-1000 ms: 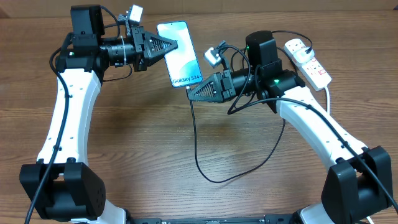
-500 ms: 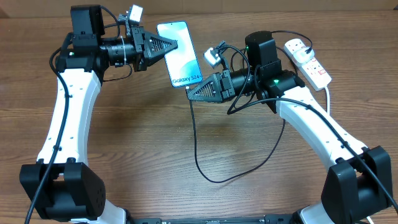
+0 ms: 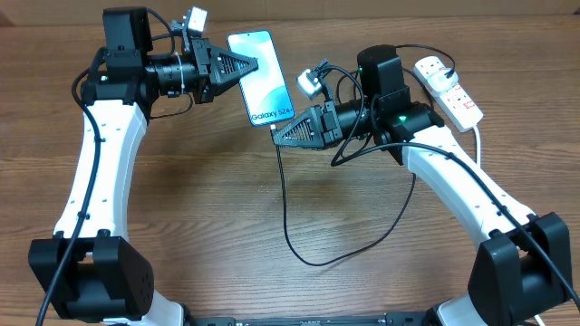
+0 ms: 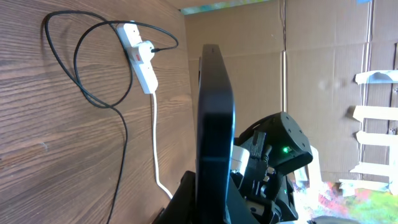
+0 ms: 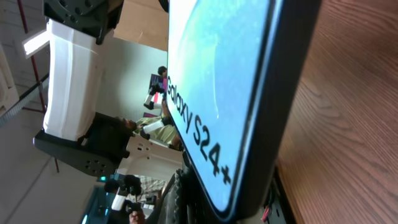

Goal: Plug charger to phone and switch on socket

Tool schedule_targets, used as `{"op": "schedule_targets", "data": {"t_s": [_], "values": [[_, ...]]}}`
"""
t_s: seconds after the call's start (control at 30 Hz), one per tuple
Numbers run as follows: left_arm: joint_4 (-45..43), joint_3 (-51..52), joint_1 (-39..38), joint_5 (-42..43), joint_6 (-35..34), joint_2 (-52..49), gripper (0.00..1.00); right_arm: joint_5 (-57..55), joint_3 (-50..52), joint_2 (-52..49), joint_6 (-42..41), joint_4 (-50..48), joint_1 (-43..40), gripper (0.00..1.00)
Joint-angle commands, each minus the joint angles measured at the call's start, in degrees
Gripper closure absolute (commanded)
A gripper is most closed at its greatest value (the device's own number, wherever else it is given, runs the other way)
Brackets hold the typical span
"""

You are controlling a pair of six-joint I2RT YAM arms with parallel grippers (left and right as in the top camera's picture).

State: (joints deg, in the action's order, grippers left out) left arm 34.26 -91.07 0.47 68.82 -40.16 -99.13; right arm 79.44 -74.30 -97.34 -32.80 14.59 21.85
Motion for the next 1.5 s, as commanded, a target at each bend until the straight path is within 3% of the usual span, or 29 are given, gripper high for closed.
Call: {"op": "schedule_targets", "data": {"t_s": [0.0, 1.47], "values": [[-0.2, -0.5, 0.1, 3.0, 0.4, 0.1, 0.96, 0.3, -1.3, 1.4, -0.2, -0.5, 0.2, 0.96], [0.2, -0.5, 1.4, 4.7, 1.6, 0.1, 0.96, 0.3, -1.3, 1.4, -0.3, -1.0, 0.2, 0.96]]}}
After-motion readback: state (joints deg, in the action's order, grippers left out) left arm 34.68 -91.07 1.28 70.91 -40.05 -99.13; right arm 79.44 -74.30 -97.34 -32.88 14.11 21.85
